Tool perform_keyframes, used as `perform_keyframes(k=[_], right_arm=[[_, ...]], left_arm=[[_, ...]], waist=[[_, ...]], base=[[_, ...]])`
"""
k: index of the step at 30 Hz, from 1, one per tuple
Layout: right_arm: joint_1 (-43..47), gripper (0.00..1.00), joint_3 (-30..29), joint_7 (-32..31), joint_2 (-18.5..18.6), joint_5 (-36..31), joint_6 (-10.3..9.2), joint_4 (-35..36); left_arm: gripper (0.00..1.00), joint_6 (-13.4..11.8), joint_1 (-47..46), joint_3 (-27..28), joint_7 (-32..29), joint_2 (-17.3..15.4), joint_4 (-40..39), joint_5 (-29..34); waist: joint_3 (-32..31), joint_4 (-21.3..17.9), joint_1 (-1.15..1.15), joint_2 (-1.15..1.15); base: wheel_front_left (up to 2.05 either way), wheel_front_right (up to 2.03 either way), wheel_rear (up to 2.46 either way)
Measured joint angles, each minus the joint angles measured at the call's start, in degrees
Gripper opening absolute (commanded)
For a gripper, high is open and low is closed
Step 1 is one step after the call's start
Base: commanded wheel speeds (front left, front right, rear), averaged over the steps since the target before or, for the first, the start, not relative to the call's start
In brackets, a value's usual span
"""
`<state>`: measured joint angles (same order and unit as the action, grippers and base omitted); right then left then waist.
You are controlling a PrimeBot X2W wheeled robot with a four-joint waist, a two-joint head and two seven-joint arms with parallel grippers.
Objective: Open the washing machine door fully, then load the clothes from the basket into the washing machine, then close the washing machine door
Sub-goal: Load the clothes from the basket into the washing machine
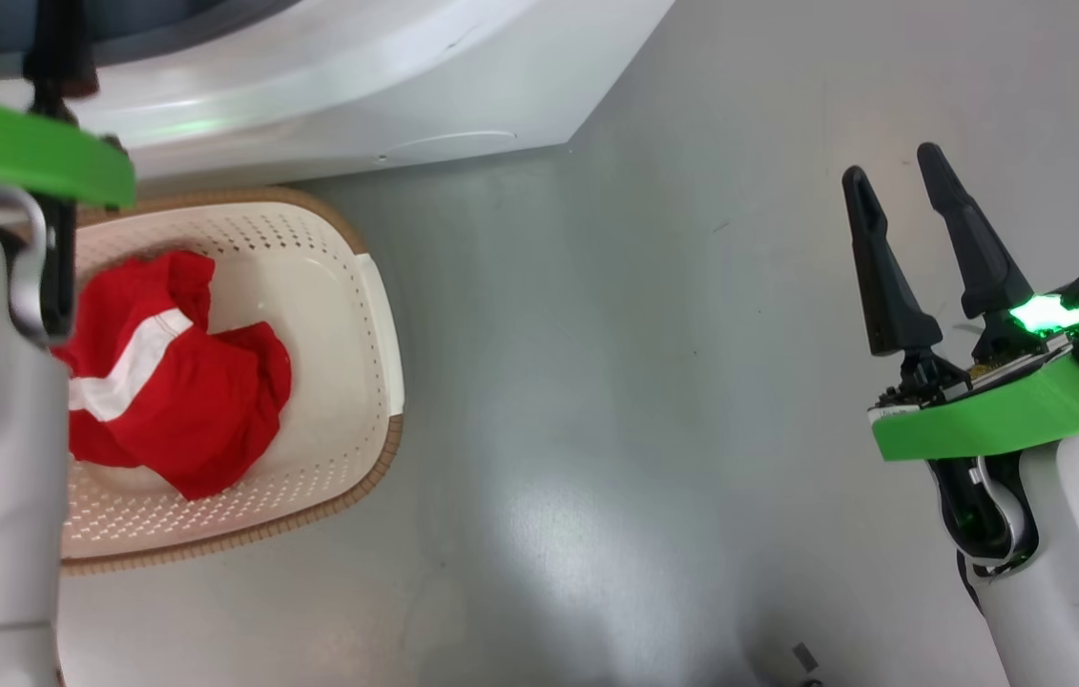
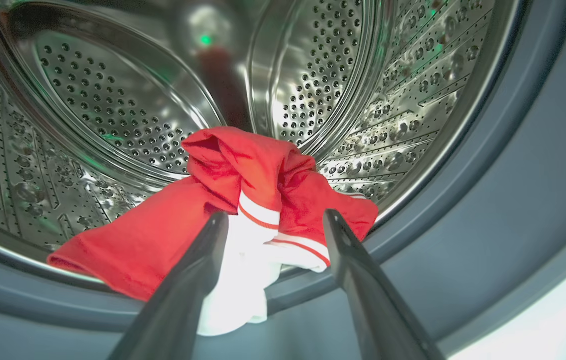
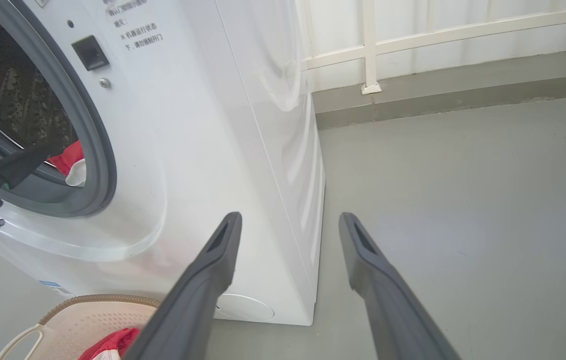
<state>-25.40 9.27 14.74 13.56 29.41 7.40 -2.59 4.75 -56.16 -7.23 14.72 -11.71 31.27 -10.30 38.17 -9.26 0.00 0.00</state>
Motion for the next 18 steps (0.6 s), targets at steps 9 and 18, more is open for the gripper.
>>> perform_keyframes(k=[9, 18], right_arm=[[0.89, 1.00, 0.11, -0.01, 0.70, 0.00, 0.00, -0.35], [1.04, 1.00, 0.99, -0.01, 1.18, 0.11, 0.00, -1.00]], left_arm=[[1.00, -0.23, 10.57, 1.31, 0.00, 0.01, -9.91, -2.04], [1.00, -1.02, 18.95, 2.60, 0.00, 0.54, -15.99, -3.18]], waist=[[-1.77, 0.87, 0.00, 0.00], [-4.55, 1.43, 0.00, 0.00]], base=[[0.00, 0.00, 0.00], [0.00, 0.00, 0.00]])
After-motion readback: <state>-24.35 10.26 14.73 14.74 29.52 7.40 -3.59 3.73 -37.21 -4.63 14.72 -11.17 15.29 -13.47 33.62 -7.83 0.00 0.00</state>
